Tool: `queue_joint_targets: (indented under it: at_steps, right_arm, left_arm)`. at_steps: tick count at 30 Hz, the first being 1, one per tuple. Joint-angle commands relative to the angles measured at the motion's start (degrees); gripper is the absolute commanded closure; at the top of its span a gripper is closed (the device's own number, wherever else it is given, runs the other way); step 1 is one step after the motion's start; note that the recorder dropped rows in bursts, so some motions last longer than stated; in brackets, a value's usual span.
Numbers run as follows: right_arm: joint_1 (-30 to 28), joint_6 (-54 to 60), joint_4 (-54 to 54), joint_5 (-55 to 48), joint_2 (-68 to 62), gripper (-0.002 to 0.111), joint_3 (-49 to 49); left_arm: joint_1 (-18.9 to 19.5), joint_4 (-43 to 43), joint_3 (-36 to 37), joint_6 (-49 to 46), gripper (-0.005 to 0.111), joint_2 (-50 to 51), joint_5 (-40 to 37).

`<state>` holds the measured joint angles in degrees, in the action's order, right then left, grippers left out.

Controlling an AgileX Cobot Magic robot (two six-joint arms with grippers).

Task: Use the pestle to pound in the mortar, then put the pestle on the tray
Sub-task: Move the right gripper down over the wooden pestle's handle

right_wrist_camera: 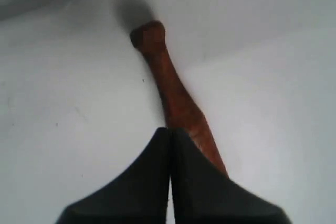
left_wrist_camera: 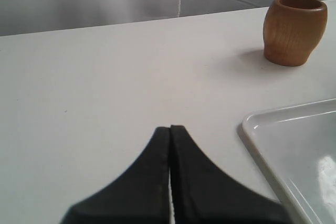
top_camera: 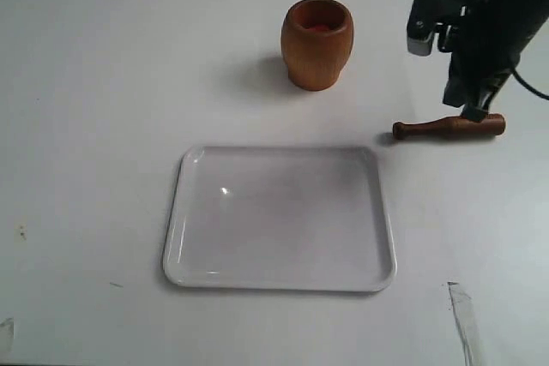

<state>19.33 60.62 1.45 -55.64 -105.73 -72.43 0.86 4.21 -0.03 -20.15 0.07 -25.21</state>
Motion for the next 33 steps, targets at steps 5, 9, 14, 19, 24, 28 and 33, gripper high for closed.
queue_joint_targets:
  at_steps: [5, 9, 14, 19, 24, 28, 33]
  right_arm:
    - [3.48, 2.04, 0.21, 1.21, -4.21, 0.093, -0.4]
    - [3.48, 1.93, 0.69, 1.74, -6.54, 0.064, -0.4]
    - [3.48, 1.53, 1.07, 4.74, -7.8, 0.053, -0.29]
    - [3.48, 1.53, 0.97, 9.64, -7.8, 0.053, -0.29]
    - [3.48, 1.69, 0.97, 10.16, -7.8, 0.053, -0.29]
    - [3.48, 2.05, 0.97, 9.1, -7.8, 0.053, 0.36]
    - [3.48, 2.4, 1.09, 10.42, -8.16, 0.053, 1.28]
  left_arm:
    - [-0.44, -0.42, 0.03, 0.47, 0.107, -0.07, 0.17]
    - [-0.44, -0.42, 0.03, 0.47, 0.107, -0.07, 0.17]
    - [-0.44, -0.42, 0.03, 0.47, 0.107, -0.07, 0.17]
    - [-0.44, -0.42, 0.03, 0.47, 0.107, -0.07, 0.17]
    - [-0.44, -0.42, 0.03, 0.47, 0.107, -0.07, 0.17]
    - [-0.44, -0.42, 0.03, 0.47, 0.107, -0.07, 0.17]
    - [-0.44, -0.42, 0.03, 0.47, 0.107, -0.07, 0.17]
